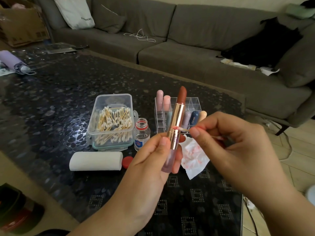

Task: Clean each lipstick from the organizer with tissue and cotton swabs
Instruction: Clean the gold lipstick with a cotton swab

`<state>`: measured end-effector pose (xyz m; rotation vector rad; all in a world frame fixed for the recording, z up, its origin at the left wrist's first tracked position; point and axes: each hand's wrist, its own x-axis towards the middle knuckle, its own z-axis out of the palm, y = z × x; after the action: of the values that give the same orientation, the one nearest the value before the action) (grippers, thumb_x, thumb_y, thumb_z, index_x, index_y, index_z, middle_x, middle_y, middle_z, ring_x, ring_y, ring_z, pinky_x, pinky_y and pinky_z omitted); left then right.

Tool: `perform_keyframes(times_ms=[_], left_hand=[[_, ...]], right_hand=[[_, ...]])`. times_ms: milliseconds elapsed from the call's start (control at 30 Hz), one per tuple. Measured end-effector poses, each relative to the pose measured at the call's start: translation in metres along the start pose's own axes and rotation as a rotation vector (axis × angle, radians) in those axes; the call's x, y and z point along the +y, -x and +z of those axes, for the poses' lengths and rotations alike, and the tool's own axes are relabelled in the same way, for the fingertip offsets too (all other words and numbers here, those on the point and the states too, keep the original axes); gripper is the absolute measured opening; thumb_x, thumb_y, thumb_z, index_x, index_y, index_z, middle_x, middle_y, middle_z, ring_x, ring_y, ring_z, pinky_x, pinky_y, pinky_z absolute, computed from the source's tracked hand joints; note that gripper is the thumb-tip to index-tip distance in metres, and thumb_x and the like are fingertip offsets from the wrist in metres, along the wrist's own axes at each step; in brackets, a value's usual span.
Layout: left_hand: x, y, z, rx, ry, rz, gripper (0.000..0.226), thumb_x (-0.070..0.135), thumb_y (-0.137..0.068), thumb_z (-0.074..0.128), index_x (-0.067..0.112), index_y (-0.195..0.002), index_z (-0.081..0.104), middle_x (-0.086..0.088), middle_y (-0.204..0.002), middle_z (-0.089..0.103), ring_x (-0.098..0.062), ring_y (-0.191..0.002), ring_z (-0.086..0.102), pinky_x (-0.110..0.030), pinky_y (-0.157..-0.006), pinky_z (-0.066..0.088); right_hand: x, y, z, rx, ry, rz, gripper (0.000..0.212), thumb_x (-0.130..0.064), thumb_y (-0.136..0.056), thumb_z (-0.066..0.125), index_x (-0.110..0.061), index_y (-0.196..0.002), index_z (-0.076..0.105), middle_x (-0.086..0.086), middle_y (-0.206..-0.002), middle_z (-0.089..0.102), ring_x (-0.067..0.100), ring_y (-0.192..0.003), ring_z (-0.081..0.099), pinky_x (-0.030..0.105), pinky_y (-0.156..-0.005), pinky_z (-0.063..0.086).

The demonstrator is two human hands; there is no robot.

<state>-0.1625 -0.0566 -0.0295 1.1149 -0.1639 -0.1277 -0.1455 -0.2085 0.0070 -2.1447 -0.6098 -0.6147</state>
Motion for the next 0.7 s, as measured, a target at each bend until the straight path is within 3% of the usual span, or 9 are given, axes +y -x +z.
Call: perform_keyframes(times_ms=[167, 400, 500, 633, 700], left_hand=[[0.0016, -0.0004, -0.0007, -0.036, 0.137, -0.019, 0.028, 0.033, -0.083, 0.048, 0.022, -0.08, 0.074, -0.003, -0.066, 0.053, -0.012, -0.06, 0.045, -0.024, -0.06, 0.048], [0.003, 0.0001, -0.0009, -0.039, 0.165, -0.033, 0.029, 0.032, -0.081, 0.05, 0.02, -0.083, 0.075, -0.005, -0.068, 0.052, -0.013, -0.059, 0.045, -0.021, -0.059, 0.048], [0.0029, -0.0003, -0.0006, -0.035, 0.153, -0.034, 0.029, 0.032, -0.082, 0.049, 0.02, -0.083, 0.075, -0.005, -0.067, 0.053, -0.013, -0.059, 0.045, -0.022, -0.058, 0.048], [0.004, 0.0, 0.0001, -0.03, 0.055, -0.015, 0.026, 0.035, -0.082, 0.048, 0.025, -0.08, 0.072, 0.0, -0.068, 0.055, -0.013, -0.06, 0.046, -0.024, -0.059, 0.045], [0.0032, -0.0005, 0.0, -0.025, -0.003, 0.005, 0.023, 0.035, -0.082, 0.049, 0.023, -0.083, 0.069, 0.002, -0.069, 0.057, -0.013, -0.061, 0.049, -0.025, -0.06, 0.044]], right_hand=[[-0.0004, 0.0009, 0.0009, -0.035, -0.04, -0.01, 0.015, -0.038, -0.083, 0.059, -0.028, -0.074, 0.063, -0.001, -0.053, 0.054, 0.015, -0.049, 0.048, 0.008, -0.056, 0.036], [-0.0002, 0.0003, 0.0005, 0.004, -0.012, -0.002, 0.013, -0.039, -0.083, 0.059, -0.03, -0.074, 0.062, 0.0, -0.055, 0.056, 0.016, -0.051, 0.05, 0.013, -0.054, 0.038], [-0.0007, 0.0007, 0.0001, -0.034, -0.007, -0.008, 0.015, -0.04, -0.083, 0.058, -0.028, -0.073, 0.063, -0.002, -0.053, 0.054, 0.015, -0.05, 0.049, 0.01, -0.056, 0.037], [0.0002, 0.0, 0.0002, 0.029, -0.006, 0.017, 0.016, -0.04, -0.083, 0.059, -0.027, -0.074, 0.063, 0.002, -0.055, 0.058, 0.018, -0.051, 0.052, 0.019, -0.053, 0.041], [0.0001, 0.0004, 0.0026, 0.022, -0.018, 0.015, 0.017, -0.039, -0.084, 0.059, -0.026, -0.074, 0.063, 0.001, -0.054, 0.056, 0.017, -0.05, 0.05, 0.015, -0.052, 0.039]])
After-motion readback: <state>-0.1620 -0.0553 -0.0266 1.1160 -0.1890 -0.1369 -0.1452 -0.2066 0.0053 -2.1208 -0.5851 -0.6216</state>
